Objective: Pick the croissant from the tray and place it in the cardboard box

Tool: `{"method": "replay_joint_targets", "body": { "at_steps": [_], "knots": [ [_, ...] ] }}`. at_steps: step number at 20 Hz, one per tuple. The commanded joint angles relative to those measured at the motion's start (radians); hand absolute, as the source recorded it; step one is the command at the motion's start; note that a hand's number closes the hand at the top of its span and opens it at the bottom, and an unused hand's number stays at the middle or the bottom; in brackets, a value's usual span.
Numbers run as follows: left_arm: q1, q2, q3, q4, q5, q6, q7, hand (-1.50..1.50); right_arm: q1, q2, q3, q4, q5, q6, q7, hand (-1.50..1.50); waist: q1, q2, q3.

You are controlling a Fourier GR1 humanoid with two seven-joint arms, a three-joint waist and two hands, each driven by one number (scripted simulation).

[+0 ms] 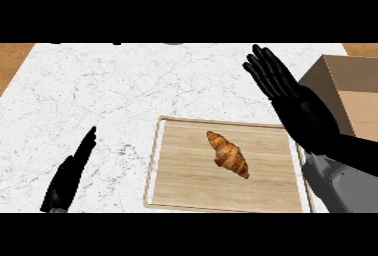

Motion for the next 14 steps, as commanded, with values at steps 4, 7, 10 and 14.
{"method": "replay_joint_targets", "body": {
  "at_steps": [4,7,10,14],
  "knots": [
    [-0.064,-0.061,0.146,0.064,0.07,0.055,-0.038,0.0,0.077,-0.052,-0.015,-0.009,0.169,-0.093,0.025,1.5,-0.016,-0.009,0.019],
    [-0.057,-0.081,0.129,0.06,0.058,0.089,-0.014,0.0,0.007,-0.341,0.041,0.034,0.489,-0.035,0.03,1.5,-0.031,-0.038,-0.015],
    [-0.09,-0.104,0.178,0.063,0.097,0.1,-0.019,0.0,0.249,-0.13,-0.002,0.109,0.483,-0.33,0.051,1.5,-0.043,-0.009,0.02],
    [-0.128,-0.129,0.185,0.135,0.085,0.092,-0.05,0.0,0.34,-0.167,0.011,-0.005,0.638,-0.421,-0.028,-1.5,-0.029,-0.011,0.02]
  ]
}}
